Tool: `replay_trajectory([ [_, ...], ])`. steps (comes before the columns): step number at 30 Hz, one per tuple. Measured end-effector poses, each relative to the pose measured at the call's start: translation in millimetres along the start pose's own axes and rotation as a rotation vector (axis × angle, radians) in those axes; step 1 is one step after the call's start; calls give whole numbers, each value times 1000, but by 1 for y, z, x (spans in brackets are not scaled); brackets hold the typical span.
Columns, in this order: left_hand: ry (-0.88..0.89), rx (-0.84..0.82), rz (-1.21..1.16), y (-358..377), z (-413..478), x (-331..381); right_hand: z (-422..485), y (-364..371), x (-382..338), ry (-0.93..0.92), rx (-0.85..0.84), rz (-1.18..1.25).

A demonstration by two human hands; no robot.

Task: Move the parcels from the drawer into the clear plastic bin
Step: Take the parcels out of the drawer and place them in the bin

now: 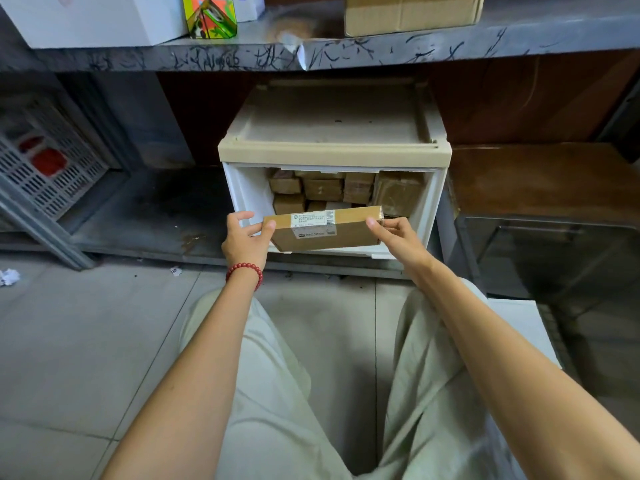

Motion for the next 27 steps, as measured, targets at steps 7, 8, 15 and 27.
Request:
replay_trajectory([
  [7,33,0,24,-1,2,4,5,4,6,30,13,-92],
  [8,28,-5,22,0,3,4,6,4,6,31,18,-80],
  [15,25,-52,48,10,2,4,10,-7,12,71,111,-15],
  [27,23,-196,119,34,-3,-1,11,-6,12,89,94,16],
])
Point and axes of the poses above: each hand's wrist, its own z-axis towards the middle knuckle, its own y-axis out of the palm, x = y × z, the point moved 9 cm from there along z, towards the middle knuckle, and after that the axes turned 9 degrees about -z, right-handed, at the moved point
